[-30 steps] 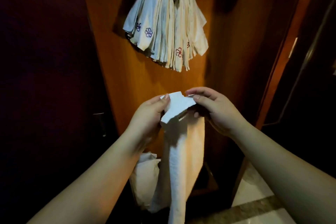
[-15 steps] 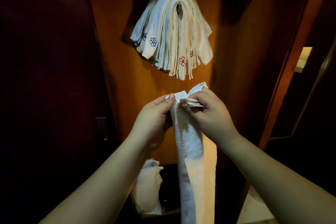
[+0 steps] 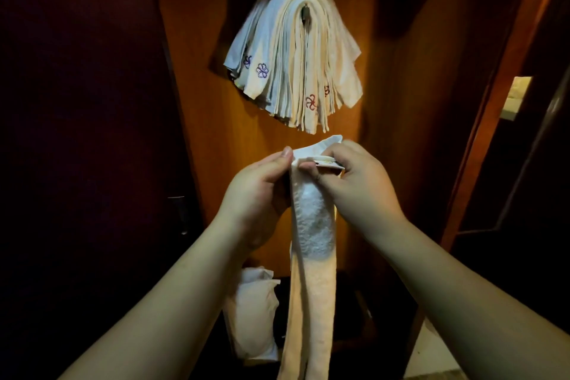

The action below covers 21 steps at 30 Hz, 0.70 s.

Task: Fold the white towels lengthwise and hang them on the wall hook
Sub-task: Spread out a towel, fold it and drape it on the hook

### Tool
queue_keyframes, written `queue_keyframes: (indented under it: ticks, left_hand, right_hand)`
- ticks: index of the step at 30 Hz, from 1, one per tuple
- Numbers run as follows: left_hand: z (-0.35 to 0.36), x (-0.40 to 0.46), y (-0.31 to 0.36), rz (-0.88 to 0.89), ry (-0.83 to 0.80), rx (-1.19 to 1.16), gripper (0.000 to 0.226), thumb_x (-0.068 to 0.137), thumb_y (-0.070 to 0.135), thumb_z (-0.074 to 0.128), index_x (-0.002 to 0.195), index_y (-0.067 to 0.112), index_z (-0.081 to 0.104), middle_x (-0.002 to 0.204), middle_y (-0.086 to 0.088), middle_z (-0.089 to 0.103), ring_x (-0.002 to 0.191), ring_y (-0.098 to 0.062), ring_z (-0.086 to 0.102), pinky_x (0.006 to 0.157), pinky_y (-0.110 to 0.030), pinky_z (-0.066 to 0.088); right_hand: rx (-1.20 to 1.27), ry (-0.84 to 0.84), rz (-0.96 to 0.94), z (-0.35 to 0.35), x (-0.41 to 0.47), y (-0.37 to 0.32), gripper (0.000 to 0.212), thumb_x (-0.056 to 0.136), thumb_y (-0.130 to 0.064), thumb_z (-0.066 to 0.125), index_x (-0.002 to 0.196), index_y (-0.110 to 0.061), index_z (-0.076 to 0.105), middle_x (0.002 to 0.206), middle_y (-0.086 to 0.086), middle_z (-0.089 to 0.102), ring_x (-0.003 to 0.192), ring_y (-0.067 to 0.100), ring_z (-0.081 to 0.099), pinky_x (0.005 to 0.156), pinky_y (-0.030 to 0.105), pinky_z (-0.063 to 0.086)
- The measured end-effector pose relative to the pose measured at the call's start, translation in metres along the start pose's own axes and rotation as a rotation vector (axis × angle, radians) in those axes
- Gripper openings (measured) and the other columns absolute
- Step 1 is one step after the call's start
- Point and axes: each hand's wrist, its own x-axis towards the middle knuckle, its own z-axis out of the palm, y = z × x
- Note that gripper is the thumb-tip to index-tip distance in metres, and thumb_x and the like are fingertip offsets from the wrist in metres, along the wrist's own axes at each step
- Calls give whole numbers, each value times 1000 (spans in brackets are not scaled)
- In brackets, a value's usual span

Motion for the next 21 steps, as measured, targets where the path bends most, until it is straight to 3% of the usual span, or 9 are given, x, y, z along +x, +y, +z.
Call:
queue_keyframes:
  ticks: [3,7,9,10,13,15,17,21]
  left_hand:
    - [-7,-3,0,-2,-8,12,41,100,27,47,122,-2,66,114,-26,67,96,-27,69,84,-34,55]
    - [-16,-8,4,-10,-44,47,44,103,31,43,125,-1,64,122,-25,67,106,-30,68,93,-39,54]
    - [-19,-13,8,-14,-71,94,49,99,39,46,124,2,66,118,-21,70,106,-28,69,92,-39,55]
    - [-21,-14,9,0,-84,149,47,97,41,50,122,5,67,112,-16,72,99,-23,71,84,-34,57]
    - [-28,-17,11,88,-92,314,29,97,23,60,122,10,68,101,-5,75,86,-12,71,67,-19,54]
    - [-33,-16,11,78,-98,318,29,98,17,59,124,10,67,109,-9,74,98,-20,72,78,-27,57]
    - [-39,-15,11,48,-103,316,30,99,20,55,125,10,67,114,-13,73,106,-27,70,84,-33,56]
    - [-48,-12,9,10,-110,340,30,102,24,50,122,10,69,112,-16,73,105,-29,70,82,-34,53]
  right_hand:
    - [22,12,29,2,0,-10,18,90,-43,69,79,-32,60,79,-16,51,77,-2,50,61,12,35]
    - [-7,-9,30,8,-2,-19,22,89,-48,66,79,-29,61,80,-13,52,78,-1,51,61,14,36]
    - [-6,-28,47,10,-2,-21,27,89,-50,65,83,-24,66,84,-10,56,79,4,53,65,22,42]
    - [-15,-34,53,11,-2,-22,28,90,-49,65,85,-21,67,85,-8,57,79,6,54,66,28,44]
    - [-61,-55,65,13,0,-26,19,90,-40,64,83,-22,64,84,-6,56,78,8,53,65,34,45]
    - [-104,-86,88,14,1,-31,18,90,-42,64,84,-24,64,84,-6,58,79,8,54,67,34,46]
    - [-124,-170,156,11,5,-34,25,89,-49,63,85,-24,65,83,-6,62,79,8,57,67,33,47]
    - [-132,-475,249,-9,18,-33,28,85,-55,66,88,-27,66,83,-8,63,78,7,58,66,30,46]
